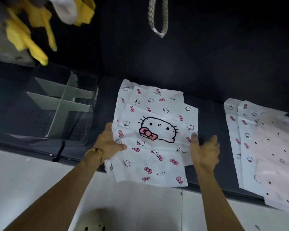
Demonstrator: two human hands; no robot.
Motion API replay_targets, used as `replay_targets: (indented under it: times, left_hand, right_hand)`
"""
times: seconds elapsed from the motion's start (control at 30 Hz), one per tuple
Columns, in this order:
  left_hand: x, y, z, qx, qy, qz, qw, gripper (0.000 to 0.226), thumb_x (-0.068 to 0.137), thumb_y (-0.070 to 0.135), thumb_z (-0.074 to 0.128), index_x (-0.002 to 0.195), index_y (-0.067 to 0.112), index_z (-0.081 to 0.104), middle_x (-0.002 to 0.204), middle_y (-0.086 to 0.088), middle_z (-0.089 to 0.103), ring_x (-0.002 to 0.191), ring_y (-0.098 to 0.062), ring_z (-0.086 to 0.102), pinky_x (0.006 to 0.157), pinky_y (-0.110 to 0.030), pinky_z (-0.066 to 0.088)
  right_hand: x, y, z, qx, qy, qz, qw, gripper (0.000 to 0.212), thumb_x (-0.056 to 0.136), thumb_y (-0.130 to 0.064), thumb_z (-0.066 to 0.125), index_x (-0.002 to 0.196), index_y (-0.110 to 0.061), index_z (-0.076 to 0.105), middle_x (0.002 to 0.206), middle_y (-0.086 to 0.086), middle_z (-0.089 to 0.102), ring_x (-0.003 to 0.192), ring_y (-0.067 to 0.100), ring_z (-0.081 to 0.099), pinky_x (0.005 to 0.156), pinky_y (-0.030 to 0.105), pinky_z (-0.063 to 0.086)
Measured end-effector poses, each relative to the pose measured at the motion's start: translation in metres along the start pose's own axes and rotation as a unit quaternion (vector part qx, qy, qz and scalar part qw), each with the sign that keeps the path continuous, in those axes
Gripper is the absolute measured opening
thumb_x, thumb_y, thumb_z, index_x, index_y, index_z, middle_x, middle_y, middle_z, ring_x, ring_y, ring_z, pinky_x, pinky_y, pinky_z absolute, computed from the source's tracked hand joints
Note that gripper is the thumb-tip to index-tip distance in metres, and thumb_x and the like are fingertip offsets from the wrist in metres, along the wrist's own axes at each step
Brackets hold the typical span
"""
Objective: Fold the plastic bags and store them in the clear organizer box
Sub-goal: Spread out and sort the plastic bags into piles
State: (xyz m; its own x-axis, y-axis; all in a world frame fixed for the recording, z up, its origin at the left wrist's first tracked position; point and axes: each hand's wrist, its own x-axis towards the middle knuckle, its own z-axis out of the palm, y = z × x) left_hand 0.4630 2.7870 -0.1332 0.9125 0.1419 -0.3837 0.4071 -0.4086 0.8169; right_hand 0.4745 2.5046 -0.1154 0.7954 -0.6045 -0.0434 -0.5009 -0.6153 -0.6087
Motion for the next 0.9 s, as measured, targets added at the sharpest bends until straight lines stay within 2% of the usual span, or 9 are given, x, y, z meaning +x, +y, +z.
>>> replay_targets:
  times: [0.07, 0.17, 0.23, 0.33, 0.43, 0.53, 0.63, 0.73, 0.9]
  left_hand:
    - [-0.010, 0.007, 0.010, 0.192, 0.081, 0.013, 0.978, 0.102, 0.066, 0.016, 0.081, 0.144, 0.018, 0.016, 0.134, -0.007, 0.039, 0.122, -0.029, 0.041, 0.094, -0.036, 0.044]
    - [-0.028, 0.012, 0.038, 0.435, 0.134, 0.125, 0.881, 0.098, 0.076, 0.016, 0.068, 0.150, 0.015, 0.003, 0.155, -0.014, 0.012, 0.142, -0.036, 0.010, 0.113, -0.050, 0.022]
    - [-0.036, 0.007, 0.055, 0.448, 0.060, 0.198, 0.870, 0.082, 0.085, 0.013, 0.056, 0.151, 0.021, 0.008, 0.158, -0.009, 0.003, 0.145, -0.032, -0.005, 0.117, -0.051, 0.005]
    - [-0.040, -0.005, 0.065, 0.441, -0.008, 0.243, 0.864, 0.059, 0.098, 0.034, 0.035, 0.151, 0.025, 0.011, 0.159, -0.005, 0.003, 0.146, -0.028, -0.008, 0.115, -0.051, -0.007]
    - [-0.038, -0.013, 0.064, 0.446, 0.003, 0.197, 0.873, 0.071, 0.094, 0.060, 0.009, 0.152, 0.020, 0.002, 0.159, -0.005, 0.001, 0.146, -0.026, -0.007, 0.114, -0.054, -0.009]
    - [-0.030, -0.007, 0.062, 0.425, 0.002, 0.118, 0.898, 0.087, 0.081, 0.071, -0.003, 0.151, 0.019, -0.006, 0.159, -0.005, -0.002, 0.146, -0.023, -0.008, 0.113, -0.057, -0.011]
    - [-0.025, 0.012, 0.071, 0.448, 0.015, 0.106, 0.888, 0.085, 0.083, 0.072, 0.003, 0.151, 0.019, 0.000, 0.159, -0.011, 0.004, 0.146, -0.029, -0.006, 0.111, -0.059, -0.012]
    - [-0.033, 0.024, 0.105, 0.468, 0.022, 0.213, 0.858, 0.078, 0.089, 0.065, 0.015, 0.150, 0.017, 0.008, 0.158, -0.011, 0.008, 0.145, -0.033, -0.002, 0.111, -0.060, -0.006]
    - [-0.036, 0.033, 0.175, 0.494, -0.037, 0.270, 0.826, 0.086, 0.080, 0.072, -0.003, 0.151, 0.024, -0.001, 0.159, -0.008, -0.001, 0.145, -0.034, -0.007, 0.112, -0.061, -0.002]
  right_hand:
    - [0.000, 0.019, -0.012, 0.030, -0.103, 0.079, 0.991, 0.075, 0.086, -0.049, 0.060, 0.140, -0.003, 0.035, 0.134, 0.016, 0.052, 0.125, 0.037, 0.047, 0.100, 0.047, 0.042]
    - [-0.001, 0.022, -0.016, 0.112, -0.199, 0.052, 0.972, 0.026, 0.082, -0.031, 0.070, 0.102, -0.019, 0.058, 0.099, -0.003, 0.068, 0.094, 0.017, 0.064, 0.069, 0.029, 0.047]
    - [-0.001, 0.020, -0.018, 0.141, -0.225, 0.034, 0.963, 0.016, 0.078, -0.019, 0.074, 0.087, -0.024, 0.062, 0.089, -0.005, 0.070, 0.081, 0.008, 0.065, 0.063, 0.021, 0.047]
    - [0.004, 0.010, -0.026, 0.192, -0.272, 0.012, 0.943, 0.016, 0.082, -0.005, 0.069, 0.090, -0.018, 0.069, 0.079, -0.004, 0.073, 0.070, 0.004, 0.067, 0.059, 0.015, 0.049]
    - [0.013, 0.004, -0.038, 0.254, -0.321, 0.037, 0.912, 0.006, 0.086, -0.008, 0.068, 0.084, -0.010, 0.074, 0.084, 0.006, 0.074, 0.071, 0.015, 0.068, 0.062, 0.026, 0.053]
    - [0.004, 0.023, -0.045, 0.144, -0.373, 0.063, 0.914, 0.006, 0.083, -0.011, 0.071, 0.080, -0.007, 0.074, 0.073, 0.007, 0.069, 0.054, 0.013, 0.059, 0.056, 0.026, 0.054]
    - [-0.025, 0.043, -0.047, 0.029, -0.420, 0.074, 0.904, 0.011, 0.083, -0.016, 0.069, 0.073, -0.014, 0.071, 0.066, 0.001, 0.067, 0.051, 0.008, 0.060, 0.052, 0.019, 0.051]
    - [-0.021, 0.053, -0.051, 0.062, -0.376, 0.045, 0.924, 0.015, 0.085, -0.028, 0.069, 0.077, -0.016, 0.071, 0.066, 0.002, 0.070, 0.056, 0.006, 0.063, 0.053, 0.019, 0.051]
    - [0.026, 0.103, -0.080, -0.013, -0.059, -0.005, 0.998, 0.027, 0.089, -0.036, 0.062, 0.104, -0.014, 0.068, 0.102, 0.004, 0.068, 0.096, 0.023, 0.064, 0.084, 0.030, 0.051]
